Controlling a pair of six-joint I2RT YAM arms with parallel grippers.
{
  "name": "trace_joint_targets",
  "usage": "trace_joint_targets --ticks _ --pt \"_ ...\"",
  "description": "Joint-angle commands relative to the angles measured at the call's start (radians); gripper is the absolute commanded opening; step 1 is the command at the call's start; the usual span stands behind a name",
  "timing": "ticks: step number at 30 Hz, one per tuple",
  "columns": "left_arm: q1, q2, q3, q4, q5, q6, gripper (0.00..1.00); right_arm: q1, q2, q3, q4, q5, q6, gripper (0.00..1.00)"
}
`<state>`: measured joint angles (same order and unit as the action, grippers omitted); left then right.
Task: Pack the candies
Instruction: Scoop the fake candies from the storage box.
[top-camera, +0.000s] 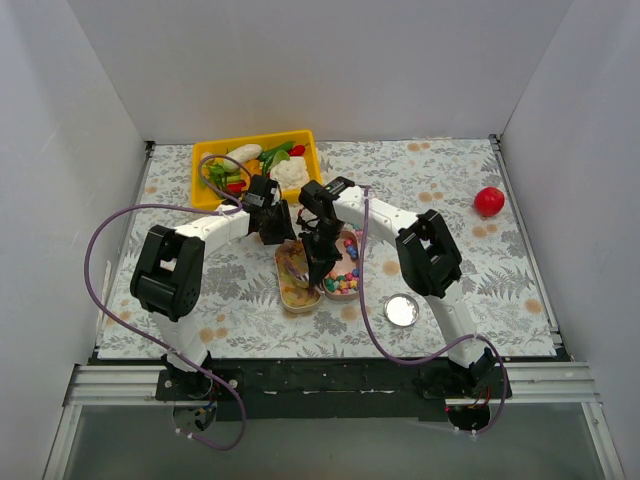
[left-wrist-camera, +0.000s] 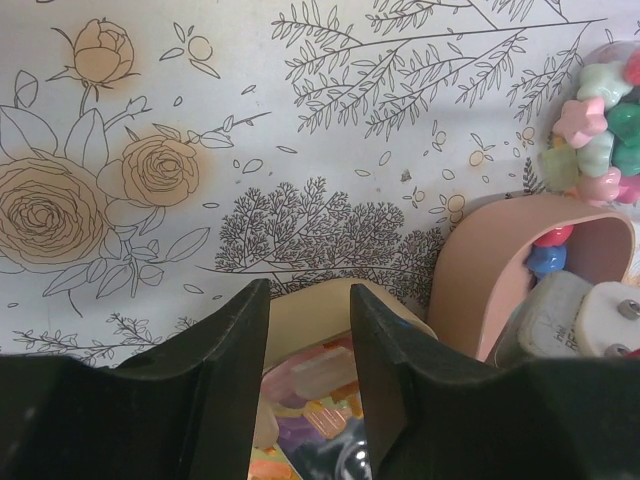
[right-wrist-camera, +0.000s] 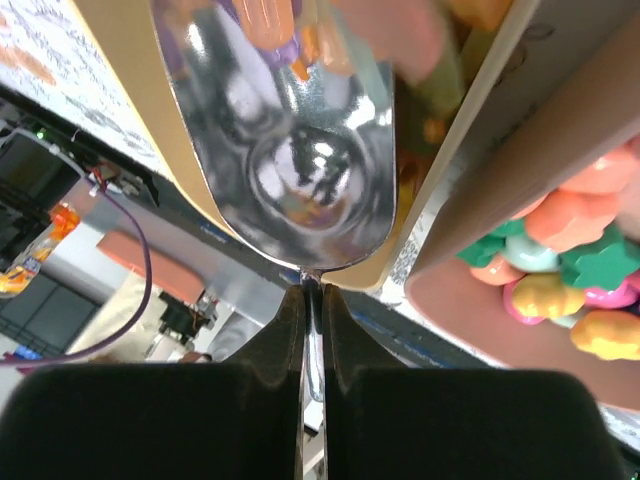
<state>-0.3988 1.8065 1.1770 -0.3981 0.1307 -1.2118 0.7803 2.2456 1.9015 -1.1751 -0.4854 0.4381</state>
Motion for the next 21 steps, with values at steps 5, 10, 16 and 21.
trace_joint_targets --ticks 5,10,16,21 --pt "-0.009 -0.041 0.003 -0.027 0.053 0.015 0.37 -0.012 0.006 -0.016 0.058 0.18 -0.01 0.01" --pt "-0.009 -0.042 0.01 -0.03 0.053 0.018 0.36 -0.009 -0.009 -0.027 0.063 0.209 -0.03 0.01" --pt "-0.009 -0.047 0.016 -0.03 0.063 0.029 0.36 0.002 -0.024 -0.022 0.065 0.252 -0.065 0.01" --pt "-0.009 -0.058 0.018 -0.036 0.079 0.05 0.35 0.017 -0.03 -0.013 0.066 0.301 -0.087 0.01"
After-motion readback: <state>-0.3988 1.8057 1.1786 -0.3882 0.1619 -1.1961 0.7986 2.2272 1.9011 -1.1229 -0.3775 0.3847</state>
